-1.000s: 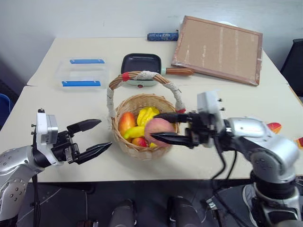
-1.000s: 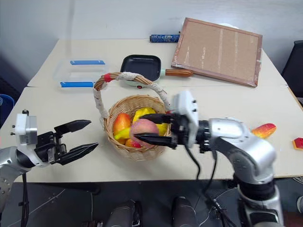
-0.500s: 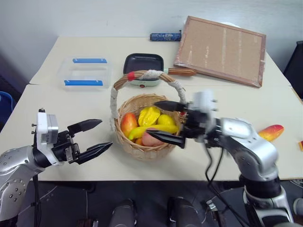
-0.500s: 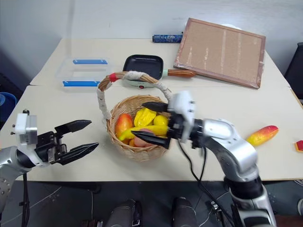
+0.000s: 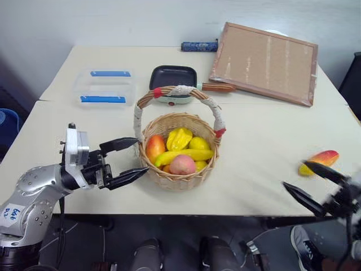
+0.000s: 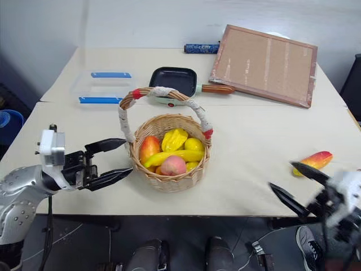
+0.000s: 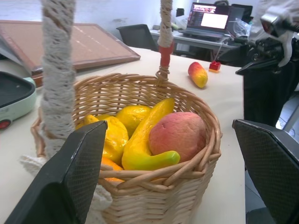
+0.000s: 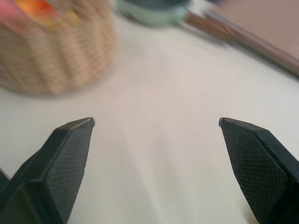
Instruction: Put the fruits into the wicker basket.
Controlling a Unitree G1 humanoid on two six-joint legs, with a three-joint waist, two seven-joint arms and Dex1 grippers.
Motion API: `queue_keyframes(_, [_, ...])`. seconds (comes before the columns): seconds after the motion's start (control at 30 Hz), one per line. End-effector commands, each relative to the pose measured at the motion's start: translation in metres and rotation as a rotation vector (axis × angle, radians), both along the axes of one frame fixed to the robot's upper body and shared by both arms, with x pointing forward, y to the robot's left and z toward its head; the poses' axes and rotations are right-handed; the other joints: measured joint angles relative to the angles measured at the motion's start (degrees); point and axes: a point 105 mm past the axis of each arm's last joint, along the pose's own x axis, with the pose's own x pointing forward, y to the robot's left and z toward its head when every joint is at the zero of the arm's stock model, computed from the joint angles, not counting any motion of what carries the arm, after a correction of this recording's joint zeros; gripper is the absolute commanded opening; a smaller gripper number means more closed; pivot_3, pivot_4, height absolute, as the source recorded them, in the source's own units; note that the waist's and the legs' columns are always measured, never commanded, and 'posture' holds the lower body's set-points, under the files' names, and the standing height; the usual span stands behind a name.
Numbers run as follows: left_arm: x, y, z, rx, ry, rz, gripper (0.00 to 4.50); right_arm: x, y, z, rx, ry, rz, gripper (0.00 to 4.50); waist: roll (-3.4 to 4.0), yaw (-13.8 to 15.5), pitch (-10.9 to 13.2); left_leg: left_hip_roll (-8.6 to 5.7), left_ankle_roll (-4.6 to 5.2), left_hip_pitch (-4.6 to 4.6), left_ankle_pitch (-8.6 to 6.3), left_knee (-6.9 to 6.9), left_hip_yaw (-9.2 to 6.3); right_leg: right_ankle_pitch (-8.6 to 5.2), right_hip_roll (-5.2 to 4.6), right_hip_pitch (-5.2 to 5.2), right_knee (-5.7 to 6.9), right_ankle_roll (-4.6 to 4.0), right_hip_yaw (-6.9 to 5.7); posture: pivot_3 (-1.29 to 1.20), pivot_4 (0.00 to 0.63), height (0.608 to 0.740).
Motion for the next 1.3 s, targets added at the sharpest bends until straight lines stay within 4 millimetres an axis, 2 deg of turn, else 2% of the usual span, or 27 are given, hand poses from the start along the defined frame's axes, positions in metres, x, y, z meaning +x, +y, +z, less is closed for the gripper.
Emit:
queue_keyframes(0.03, [-0.001, -0.006, 0.005, 0.013, -0.035, -0.044, 4.5, -0.018, -0.032, -0.003, -0.043, -0.038, -0.177, 4.45, 0.06, -0.2, 0.0, 0.0, 0.01, 0.04, 0.0, 0.0, 0.05, 0.0, 0.0, 0.0, 0.02, 0.0, 0.06, 0.0, 0.15, 0.74])
queue_keyframes(0.1, [0.0, -0.007, 0.006, 0.015, -0.036, -0.055, 4.5, -0.026, -0.043, -0.015, -0.013, -0.015, -0.28, 4.45, 0.06, -0.7, 0.0, 0.06, -0.01, 0.13, -0.01, -0.05, 0.06, -0.02, 0.03, 0.0, 0.05, -0.04, 0.14, 0.0, 0.15, 0.74])
queue_keyframes(0.2, [-0.001, -0.007, 0.007, 0.018, -0.032, -0.062, 4.5, -0.028, -0.045, -0.019, 0.015, -0.018, -0.334, 4.45, 0.17, -1.4, -0.1, 0.09, -0.05, 0.19, -0.02, -0.11, -0.03, -0.04, 0.02, 0.0, 0.09, -0.07, 0.19, 0.0, 0.15, 0.74])
queue_keyframes(0.27, [-0.002, -0.007, 0.007, 0.015, -0.01, -0.076, 4.5, -0.011, -0.051, -0.002, 0.118, -0.083, -0.429, 4.45, 0.19, -1.8, -0.1, 0.1, -0.05, 0.25, -0.02, -0.13, -0.21, -0.04, 0.02, -0.01, 0.11, -0.07, 0.24, 0.0, 0.15, 0.74])
queue_keyframes(0.33, [-0.004, -0.009, 0.008, 0.006, 0.014, -0.094, 4.5, 0.003, -0.057, 0.009, 0.178, -0.069, -0.472, 4.45, 0.2, -2.3, -0.1, 0.1, -0.05, 0.27, -0.02, -0.11, -0.21, -0.04, 0.01, -0.01, 0.14, -0.07, 0.28, 0.0, 0.15, 0.74])
queue_keyframes(0.4, [-0.004, -0.009, 0.01, 0.015, 0.003, -0.098, 4.5, 0.022, -0.063, 0.018, 0.256, 0.018, -0.509, 4.45, 0.33, -2.5, -0.1, 0.08, -0.01, 0.27, -0.03, -0.08, -0.21, -0.04, -0.06, -0.01, 0.18, -0.07, 0.3, 0.0, 0.15, 0.74])
queue_keyframes(0.6, [0.0, -0.012, 0.012, 0.016, -0.019, -0.091, 4.5, 0.075, -0.054, 0.039, 0.402, 0.293, -0.538, 4.45, 0.35, -2.5, -0.1, 0.08, 0.06, 0.2, -0.06, -0.13, -0.36, -0.05, -0.01, -0.09, 0.25, -0.09, 0.2, 0.0, 0.15, 0.74])
queue_keyframes(0.7, [-0.003, -0.014, 0.011, 0.015, -0.017, -0.088, 4.5, 0.095, -0.049, 0.033, 0.435, 0.446, -0.593, 4.45, 0.35, -2.6, -0.1, 0.05, 0.03, 0.05, -0.01, -0.06, -0.28, -0.04, -0.04, -0.22, 0.22, -0.09, 0.25, 0.0, 0.15, 0.74])
queue_keyframes(0.83, [-0.006, -0.013, 0.011, 0.012, -0.024, -0.067, 4.5, 0.11, -0.045, 0.024, 0.486, 0.558, -0.634, 4.45, 0.35, -2.1, -0.1, 0.02, 0.02, -0.1, 0.01, -0.05, -0.15, -0.02, -0.04, -0.35, 0.25, -0.05, 0.23, 0.0, 0.15, 0.74])
queue_keyframes(0.97, [-0.009, -0.012, 0.01, 0.004, -0.025, -0.038, 4.5, 0.119, -0.027, 0.004, 0.468, 0.702, -0.592, 4.45, 0.34, -1.4, -0.1, 0.03, 0.04, -0.13, -0.01, -0.02, 0.27, 0.0, -0.04, -0.37, 0.17, -0.01, 0.25, 0.0, 0.15, 0.74])
queue_keyframes(1.07, [-0.011, -0.011, 0.009, 0.002, -0.025, -0.019, 4.5, 0.123, -0.015, -0.004, 0.455, 0.765, -0.543, 3.88, 0.34, -1.4, -0.1, 0.04, 0.05, -0.12, -0.01, 0.02, 0.33, 0.0, -0.04, -0.37, 0.15, -0.01, 0.28, 0.0, 0.15, 0.74])
queue_keyframes(1.2, [-0.013, -0.008, 0.01, 0.007, -0.026, -0.001, 4.5, 0.134, -0.008, -0.001, 0.432, 0.75, -0.486, 2.45, 0.24, -1.6, -0.1, 0.06, 0.06, -0.09, 0.0, 0.05, 0.37, 0.0, -0.03, -0.35, 0.15, -0.01, 0.3, 0.0, 0.15, 0.74])
queue_keyframes(1.27, [-0.013, -0.006, 0.01, 0.01, -0.028, 0.009, 4.5, 0.144, -0.002, 0.013, 0.413, 0.658, -0.407, 1.92, 0.23, -1.9, -0.1, 0.09, 0.06, -0.07, 0.0, 0.04, 0.4, 0.0, 0.0, -0.36, 0.17, -0.01, 0.31, 0.0, 0.15, 0.74])
queue_keyframes(1.3, [-0.013, -0.005, 0.01, 0.013, -0.028, 0.016, 4.5, 0.147, 0.003, 0.025, 0.283, 0.568, -0.311, 1.77, 0.23, -2.0, -0.1, 0.1, 0.06, -0.07, 0.0, 0.03, 0.42, 0.0, 0.0, -0.38, 0.16, -0.01, 0.32, 0.0, 0.15, 0.74])
